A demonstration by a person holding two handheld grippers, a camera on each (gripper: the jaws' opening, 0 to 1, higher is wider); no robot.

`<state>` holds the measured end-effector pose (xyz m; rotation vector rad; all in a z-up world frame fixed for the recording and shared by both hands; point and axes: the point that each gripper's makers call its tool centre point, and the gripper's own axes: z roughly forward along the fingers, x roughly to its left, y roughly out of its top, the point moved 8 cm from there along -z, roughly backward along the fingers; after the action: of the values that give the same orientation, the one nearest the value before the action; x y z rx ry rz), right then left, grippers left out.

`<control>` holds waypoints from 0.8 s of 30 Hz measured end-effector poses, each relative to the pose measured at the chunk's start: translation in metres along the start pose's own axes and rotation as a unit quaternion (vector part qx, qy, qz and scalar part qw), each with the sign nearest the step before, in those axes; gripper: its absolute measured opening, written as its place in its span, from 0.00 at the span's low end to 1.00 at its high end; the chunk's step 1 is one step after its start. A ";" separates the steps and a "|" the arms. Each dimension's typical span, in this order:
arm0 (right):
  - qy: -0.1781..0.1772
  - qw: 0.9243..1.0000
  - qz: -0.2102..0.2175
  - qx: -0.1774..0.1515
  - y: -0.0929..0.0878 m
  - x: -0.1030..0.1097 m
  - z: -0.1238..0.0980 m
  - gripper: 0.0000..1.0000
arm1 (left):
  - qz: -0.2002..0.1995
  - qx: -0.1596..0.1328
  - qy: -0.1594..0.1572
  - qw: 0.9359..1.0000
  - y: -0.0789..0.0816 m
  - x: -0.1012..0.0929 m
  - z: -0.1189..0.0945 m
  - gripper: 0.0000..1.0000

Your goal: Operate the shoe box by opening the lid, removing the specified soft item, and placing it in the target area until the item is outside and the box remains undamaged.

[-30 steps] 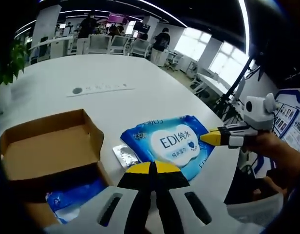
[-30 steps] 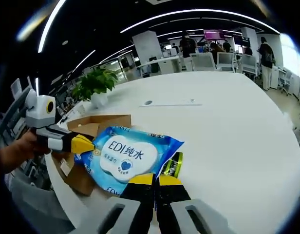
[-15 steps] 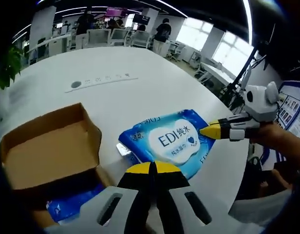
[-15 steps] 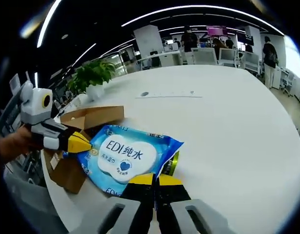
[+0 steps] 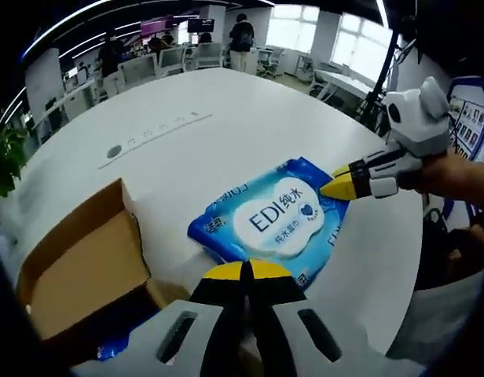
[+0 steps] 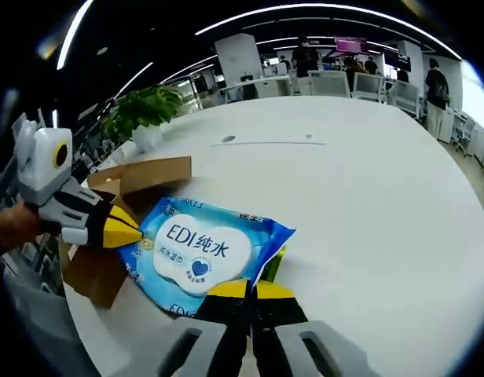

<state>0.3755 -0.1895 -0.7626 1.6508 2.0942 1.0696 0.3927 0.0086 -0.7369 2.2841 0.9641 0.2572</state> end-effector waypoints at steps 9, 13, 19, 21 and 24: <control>-0.008 1.000 -0.004 -0.008 -0.004 -0.001 0.003 0.00 | 0.102 0.021 0.031 0.994 -0.003 -0.007 0.005 0.00; -0.015 1.000 -0.010 -0.008 -0.005 0.000 0.002 0.00 | 0.130 0.023 0.042 0.990 -0.005 -0.009 0.006 0.00; -0.026 1.000 -0.010 -0.008 -0.006 -0.002 0.000 0.01 | 0.117 0.022 0.044 0.992 -0.005 -0.006 0.004 0.01; -0.028 1.000 -0.009 -0.010 -0.006 -0.002 -0.002 0.03 | 0.109 0.021 0.043 0.993 -0.005 -0.005 0.002 0.01; -0.034 0.999 -0.017 -0.013 -0.006 -0.004 -0.006 0.06 | 0.100 0.017 0.043 0.994 -0.005 -0.006 -0.001 0.03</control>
<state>0.3689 -0.1959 -0.7636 1.6117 2.0492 1.0110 0.3858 0.0075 -0.7390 2.4207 0.7854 0.4296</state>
